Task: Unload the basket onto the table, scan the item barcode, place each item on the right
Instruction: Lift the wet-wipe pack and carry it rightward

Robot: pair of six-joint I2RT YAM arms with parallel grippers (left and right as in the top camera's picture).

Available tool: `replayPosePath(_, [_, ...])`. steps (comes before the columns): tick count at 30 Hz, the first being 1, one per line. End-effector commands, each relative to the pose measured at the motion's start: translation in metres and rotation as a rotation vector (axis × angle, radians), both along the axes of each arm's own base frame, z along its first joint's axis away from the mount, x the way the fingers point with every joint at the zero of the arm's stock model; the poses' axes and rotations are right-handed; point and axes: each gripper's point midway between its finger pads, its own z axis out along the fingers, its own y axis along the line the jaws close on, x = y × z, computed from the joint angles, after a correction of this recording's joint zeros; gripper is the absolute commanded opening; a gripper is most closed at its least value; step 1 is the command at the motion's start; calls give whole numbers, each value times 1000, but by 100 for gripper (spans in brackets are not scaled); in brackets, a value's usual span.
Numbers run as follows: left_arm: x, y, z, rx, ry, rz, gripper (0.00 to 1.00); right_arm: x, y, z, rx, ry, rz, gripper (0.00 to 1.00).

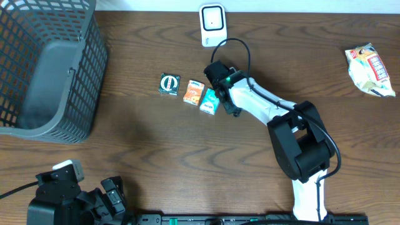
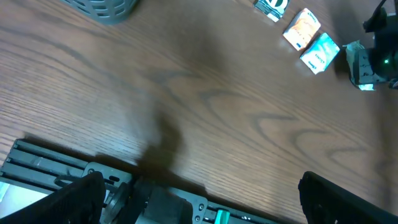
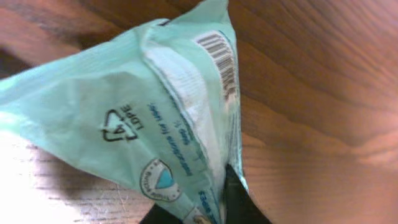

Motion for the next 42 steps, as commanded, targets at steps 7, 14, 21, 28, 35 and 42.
replayPosePath(7, [0,2,1,2,-4,15,98,-15,20,25,309,223,-24,1])
replayPosePath(14, [0,2,1,2,-4,15,98,-34,67,78,832,412,222,1])
replayPosePath(21, [0,2,1,2,-4,15,98,-54,47,74,1113,535,113,1])
replayPosePath(28, [0,2,1,2,-4,15,98,-75,22,48,1268,579,0,1])
replayPosePath(35, [0,2,1,2,-4,15,98,-65,-60,-6,972,502,-367,9])
replayPosePath(42, [0,2,1,2,-4,15,98,-41,-112,31,853,442,-491,40])
